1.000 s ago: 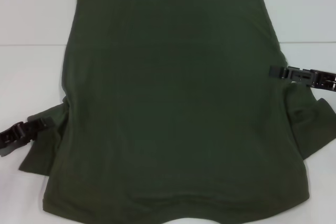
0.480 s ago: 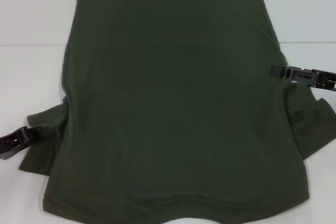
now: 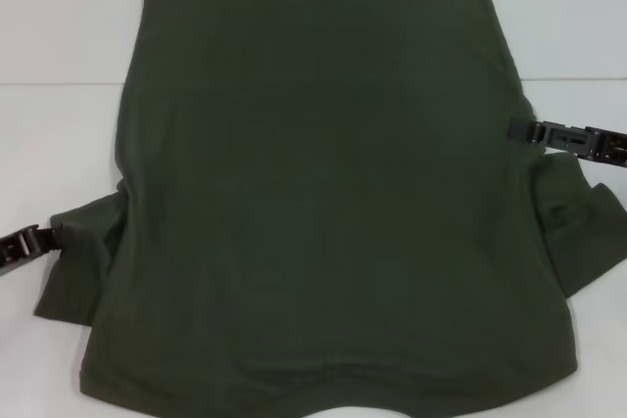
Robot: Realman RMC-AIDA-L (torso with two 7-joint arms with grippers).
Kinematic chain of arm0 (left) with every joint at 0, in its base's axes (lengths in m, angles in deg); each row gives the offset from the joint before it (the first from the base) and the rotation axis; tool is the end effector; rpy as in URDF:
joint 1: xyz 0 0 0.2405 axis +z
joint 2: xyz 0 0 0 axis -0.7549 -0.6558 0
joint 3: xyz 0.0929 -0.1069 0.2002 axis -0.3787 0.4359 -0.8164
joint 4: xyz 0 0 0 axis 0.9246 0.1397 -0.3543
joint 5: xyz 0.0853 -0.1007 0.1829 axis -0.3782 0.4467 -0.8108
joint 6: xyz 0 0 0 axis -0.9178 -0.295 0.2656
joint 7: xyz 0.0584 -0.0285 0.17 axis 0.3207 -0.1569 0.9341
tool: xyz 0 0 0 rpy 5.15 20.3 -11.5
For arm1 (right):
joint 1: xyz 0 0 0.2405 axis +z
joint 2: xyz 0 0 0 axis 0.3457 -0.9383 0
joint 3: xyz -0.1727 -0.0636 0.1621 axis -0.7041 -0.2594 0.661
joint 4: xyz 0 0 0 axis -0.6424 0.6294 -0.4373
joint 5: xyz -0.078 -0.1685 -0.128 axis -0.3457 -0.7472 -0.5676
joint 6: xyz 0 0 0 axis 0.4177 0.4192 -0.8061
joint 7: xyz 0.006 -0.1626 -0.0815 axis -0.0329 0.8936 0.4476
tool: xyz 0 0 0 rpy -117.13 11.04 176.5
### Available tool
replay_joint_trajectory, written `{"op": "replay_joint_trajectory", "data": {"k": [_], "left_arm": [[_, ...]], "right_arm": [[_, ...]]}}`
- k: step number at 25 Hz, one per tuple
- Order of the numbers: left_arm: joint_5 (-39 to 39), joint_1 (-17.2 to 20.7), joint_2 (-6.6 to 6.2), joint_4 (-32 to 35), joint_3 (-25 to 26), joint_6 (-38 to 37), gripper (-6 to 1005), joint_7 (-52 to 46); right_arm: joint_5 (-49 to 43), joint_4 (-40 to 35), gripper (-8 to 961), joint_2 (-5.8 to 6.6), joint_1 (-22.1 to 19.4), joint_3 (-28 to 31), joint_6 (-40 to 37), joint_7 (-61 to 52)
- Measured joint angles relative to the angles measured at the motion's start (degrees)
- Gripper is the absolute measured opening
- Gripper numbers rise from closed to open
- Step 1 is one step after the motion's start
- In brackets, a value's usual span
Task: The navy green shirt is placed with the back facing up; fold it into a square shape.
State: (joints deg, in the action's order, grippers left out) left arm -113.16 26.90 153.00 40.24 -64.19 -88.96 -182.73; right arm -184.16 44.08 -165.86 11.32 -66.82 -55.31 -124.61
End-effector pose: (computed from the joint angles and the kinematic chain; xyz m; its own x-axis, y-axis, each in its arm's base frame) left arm -0.3790 0.3482 0.0328 0.1040 0.7213 0.6848 0.9941 -0.0538 -0.0943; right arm 0.2699 0.4014 0.0335 0.4031 -0.6206 -0.6726 -0.8698 -0.4884 -0.0706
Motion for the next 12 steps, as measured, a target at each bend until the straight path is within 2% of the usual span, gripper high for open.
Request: {"op": "replay_joint_trajectory", "data": {"k": [2, 4, 10, 12], "left_arm": [[-0.4, 0.08, -0.06, 1.07, -0.79, 0.02, 0, -0.51], [-5.22, 0.09, -0.18, 5.87, -1.47, 0.11, 0, -5.9], [-10.56, -0.18, -0.21, 10.64, -1.5, -0.24, -1, -10.95], [-12.21, -0.62, -0.64, 11.71, -1.52, -0.41, -1, -12.58]], "right_arm": [[0.0, 0.0, 942, 0.04, -0.07, 0.0, -0.01, -0.04], [0.0, 0.0, 942, 0.08, -0.21, -0.01, -0.02, -0.14], [0.01, 0.0, 942, 0.11, -0.32, -0.02, 0.19, -0.25], [0.01, 0.0, 942, 0.19, -0.34, -0.03, 0.2, -0.25]]}}
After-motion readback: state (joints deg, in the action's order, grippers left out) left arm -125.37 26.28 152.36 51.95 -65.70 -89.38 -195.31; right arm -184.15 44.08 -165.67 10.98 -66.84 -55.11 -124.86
